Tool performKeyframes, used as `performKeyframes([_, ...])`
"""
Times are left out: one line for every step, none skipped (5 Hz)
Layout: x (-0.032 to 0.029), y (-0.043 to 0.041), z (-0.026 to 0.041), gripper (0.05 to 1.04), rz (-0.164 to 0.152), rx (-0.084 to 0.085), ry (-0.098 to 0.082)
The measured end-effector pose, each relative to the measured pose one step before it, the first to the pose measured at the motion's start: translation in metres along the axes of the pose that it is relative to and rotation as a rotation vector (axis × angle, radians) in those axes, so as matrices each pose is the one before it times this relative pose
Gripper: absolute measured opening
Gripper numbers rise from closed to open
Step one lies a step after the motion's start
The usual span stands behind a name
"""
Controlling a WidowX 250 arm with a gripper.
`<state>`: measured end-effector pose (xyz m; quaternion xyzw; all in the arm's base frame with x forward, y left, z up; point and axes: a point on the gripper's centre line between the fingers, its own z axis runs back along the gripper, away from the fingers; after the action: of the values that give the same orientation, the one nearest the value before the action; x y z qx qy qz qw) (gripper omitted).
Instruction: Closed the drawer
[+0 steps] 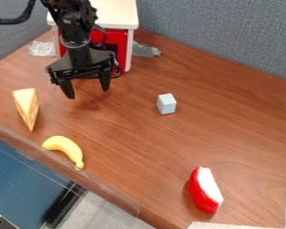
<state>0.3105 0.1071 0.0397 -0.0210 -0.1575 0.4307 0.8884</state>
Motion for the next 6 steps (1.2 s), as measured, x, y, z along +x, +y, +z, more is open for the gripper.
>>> performKeyframes([0.00208, 0.00115, -0.00815, 1.001, -0.0075, 0.0169, 0.0129])
performKeyframes([0.00205, 0.00056, -0.00253, 1.001, -0.0022, 0.0109, 0.0095])
performKeyframes([-0.0051, 0.00177, 0.00473, 1.001, 0.0497, -0.0045, 0.053])
performKeyframes([-0.01579, -0.00076, 0.0344, 1.001, -0.0021, -0.0527, 0.0113])
performKeyframes([-0.02532, -0.00222, 0.03165, 1.001, -0.0325, -0.0367, -0.0142])
performKeyframes([-0.01805, 0.00211, 0.02525, 1.001, -0.0477, -0.0449, -0.0161])
